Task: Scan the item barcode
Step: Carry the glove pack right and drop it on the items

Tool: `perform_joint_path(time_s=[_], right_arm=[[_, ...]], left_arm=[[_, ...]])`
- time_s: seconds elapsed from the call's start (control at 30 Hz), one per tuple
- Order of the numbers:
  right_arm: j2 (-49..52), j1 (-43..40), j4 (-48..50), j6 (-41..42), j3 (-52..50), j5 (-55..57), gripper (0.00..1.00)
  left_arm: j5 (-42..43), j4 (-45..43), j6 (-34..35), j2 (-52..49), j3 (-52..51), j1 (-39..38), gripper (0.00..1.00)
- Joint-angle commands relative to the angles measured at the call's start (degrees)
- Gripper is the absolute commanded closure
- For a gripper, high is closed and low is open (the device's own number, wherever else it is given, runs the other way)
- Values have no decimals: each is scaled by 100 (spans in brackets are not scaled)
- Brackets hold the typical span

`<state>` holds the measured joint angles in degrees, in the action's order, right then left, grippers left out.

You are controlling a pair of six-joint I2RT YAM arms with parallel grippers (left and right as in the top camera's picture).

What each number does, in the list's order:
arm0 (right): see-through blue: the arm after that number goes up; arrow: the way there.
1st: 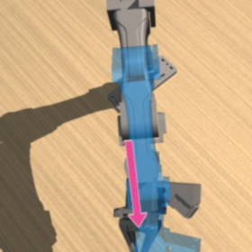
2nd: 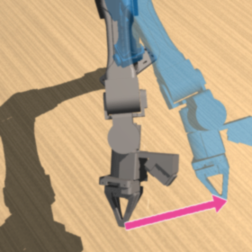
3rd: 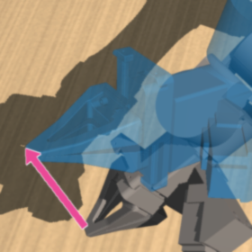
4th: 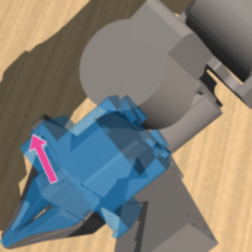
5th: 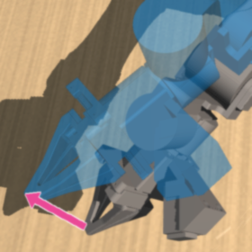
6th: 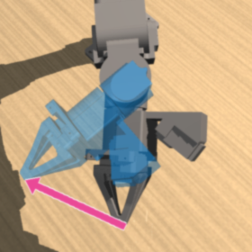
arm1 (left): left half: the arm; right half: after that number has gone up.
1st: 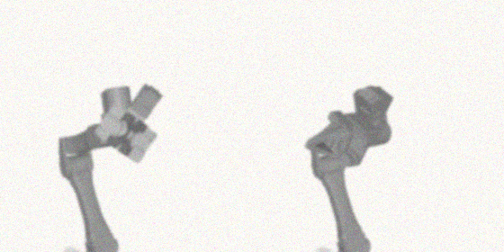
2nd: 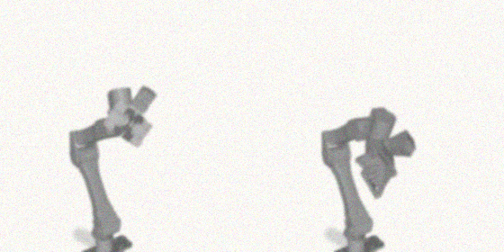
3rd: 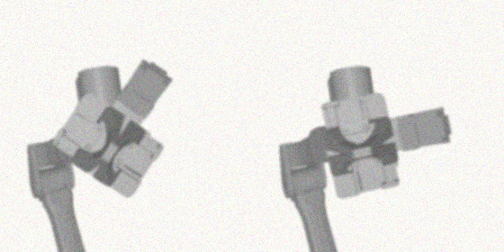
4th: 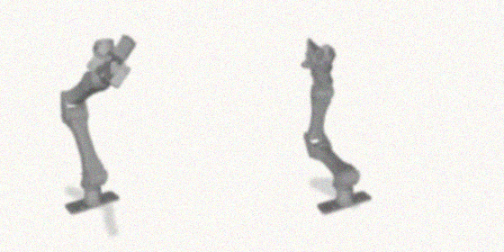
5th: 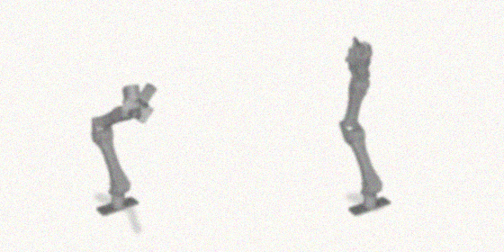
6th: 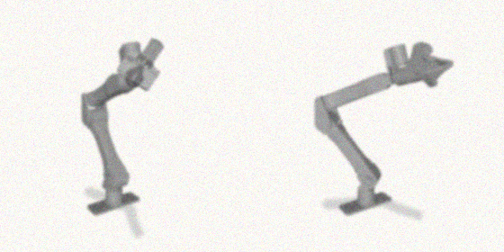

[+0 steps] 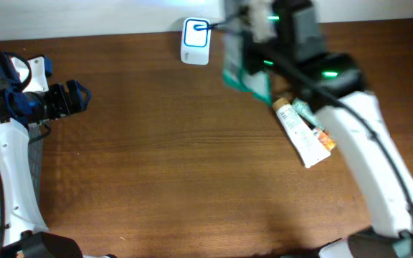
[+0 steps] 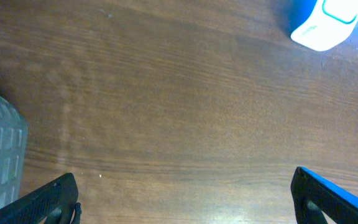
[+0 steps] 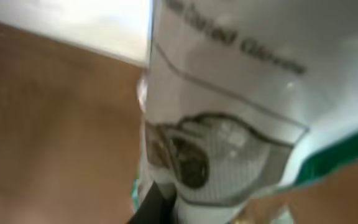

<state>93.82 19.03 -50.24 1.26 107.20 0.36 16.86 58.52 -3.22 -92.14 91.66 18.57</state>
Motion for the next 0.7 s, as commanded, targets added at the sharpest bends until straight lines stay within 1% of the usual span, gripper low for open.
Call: perform_joint_path(time_s=[0.0,0.1,0.17,0.23,0.33,0.47,0.5,0.53,0.57,0.63,0.67], right_arm=[[-385,-916,-1270,872,7,-997,96],[-227,-1585,-2341,800,-122,-1025,96],[-15,-1937,-2734,581,-358,-1023,96],[181,-2212,-2736,494,-741,-1001,96],[608,-2651,-2476,450,-1294,-1003,96],[1248,-3123,-2041,455,-1591,-1008,95],[1335,-3195,-2022,452,-1591,-1005,85],[1386,-3248,-2013,452,-1591,-1005,66],[1432,-3307,-2000,391,-1591,-1014,54],[1416,-3458,-2041,297,-1528,-1025,37],[1412,-3523,-2162,295,-1416,-1025,32]], left_arm=[[-17,-11,-28,17,11,35,1],[-17,-11,-28,17,11,35,1],[-17,-11,-28,17,11,35,1],[-17,-11,-28,17,11,35,1],[-17,-11,-28,17,11,35,1],[-17,-11,-28,17,11,35,1],[-17,-9,-28,17,11,35,1],[-17,-11,-28,17,11,35,1],[-17,-11,-28,17,11,35,1],[-17,-11,-28,17,11,35,1],[-17,-11,-28,17,11,35,1]])
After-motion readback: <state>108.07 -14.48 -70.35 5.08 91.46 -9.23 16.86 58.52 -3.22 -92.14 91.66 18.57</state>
